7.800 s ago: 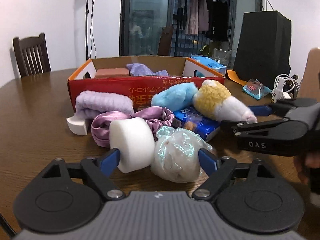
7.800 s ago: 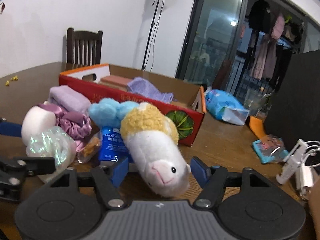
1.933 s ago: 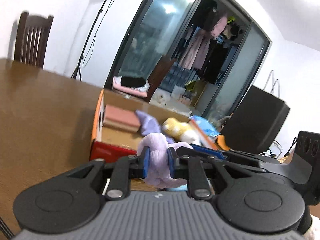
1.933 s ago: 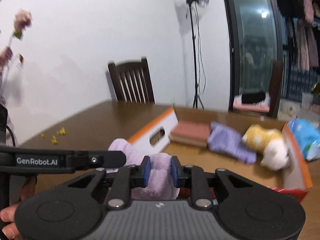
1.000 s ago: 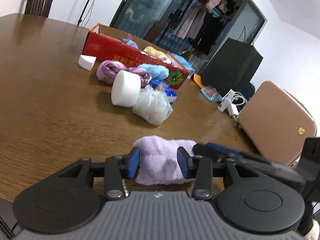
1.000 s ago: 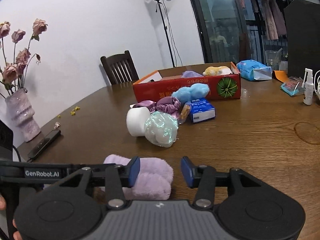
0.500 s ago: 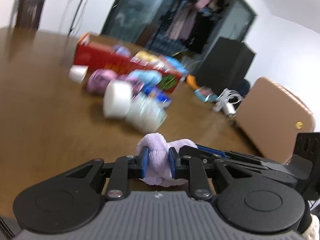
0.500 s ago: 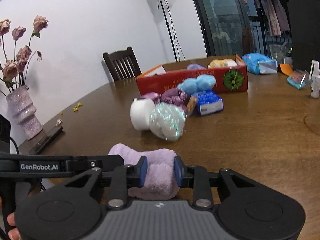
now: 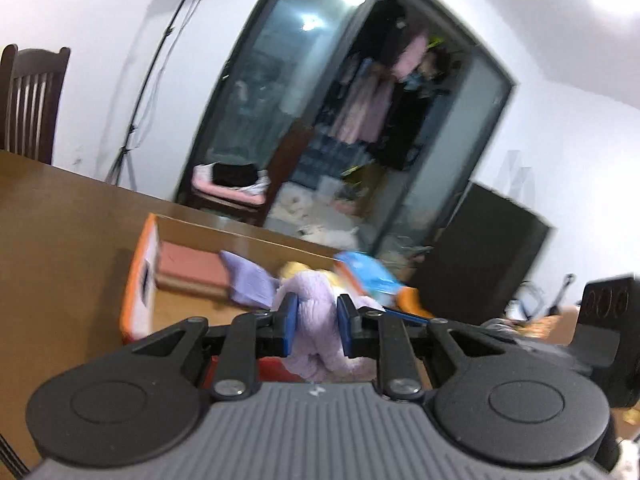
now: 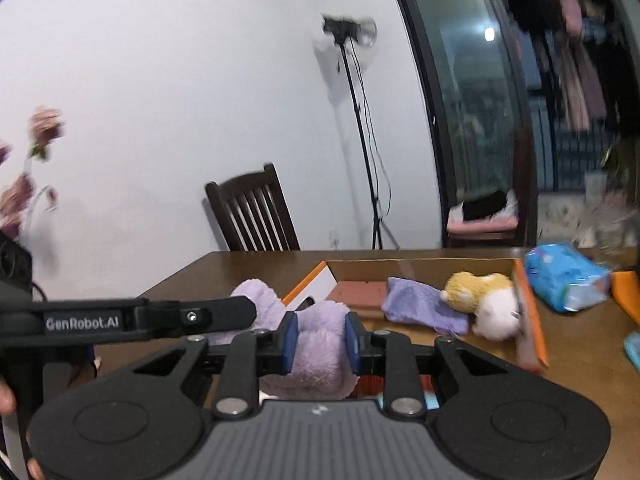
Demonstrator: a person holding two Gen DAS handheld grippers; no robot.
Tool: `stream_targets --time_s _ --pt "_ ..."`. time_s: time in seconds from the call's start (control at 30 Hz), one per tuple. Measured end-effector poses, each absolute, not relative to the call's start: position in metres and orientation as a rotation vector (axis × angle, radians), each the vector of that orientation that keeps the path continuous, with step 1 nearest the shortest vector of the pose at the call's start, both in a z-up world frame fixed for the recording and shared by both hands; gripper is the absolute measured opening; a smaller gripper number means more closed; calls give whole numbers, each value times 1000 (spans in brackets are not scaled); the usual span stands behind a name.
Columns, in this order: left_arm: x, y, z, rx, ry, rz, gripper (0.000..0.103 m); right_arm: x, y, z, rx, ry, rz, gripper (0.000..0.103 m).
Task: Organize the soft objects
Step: 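Lower the towel into the box and open both grippers, then withdraw both grippers from the box back over the pile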
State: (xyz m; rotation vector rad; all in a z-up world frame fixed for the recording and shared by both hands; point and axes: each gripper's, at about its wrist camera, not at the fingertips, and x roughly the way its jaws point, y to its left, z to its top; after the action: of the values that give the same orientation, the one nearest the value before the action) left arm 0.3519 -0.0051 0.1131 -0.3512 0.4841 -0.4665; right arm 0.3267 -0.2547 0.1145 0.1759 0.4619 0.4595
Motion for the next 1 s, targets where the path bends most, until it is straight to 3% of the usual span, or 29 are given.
stream_targets --time_s 0.2,0.27,0.37,0.5,0.77,1.0 --pt "456 0 75 -263 603 -315 23 462 -231 74 279 671 442 25" --pt "478 -4 60 -209 627 -266 33 491 -220 61 279 724 414 24" --pt "496 4 44 -228 654 -268 38 518 -203 46 218 778 366 21" --pt "498 21 41 -302 664 -298 43 523 -198 36 204 784 361 28" --pt "477 20 68 -268 576 -305 66 497 -213 61 169 736 352 45" --pt "422 9 116 -161 493 -325 72 427 -255 120 46 621 300 55"
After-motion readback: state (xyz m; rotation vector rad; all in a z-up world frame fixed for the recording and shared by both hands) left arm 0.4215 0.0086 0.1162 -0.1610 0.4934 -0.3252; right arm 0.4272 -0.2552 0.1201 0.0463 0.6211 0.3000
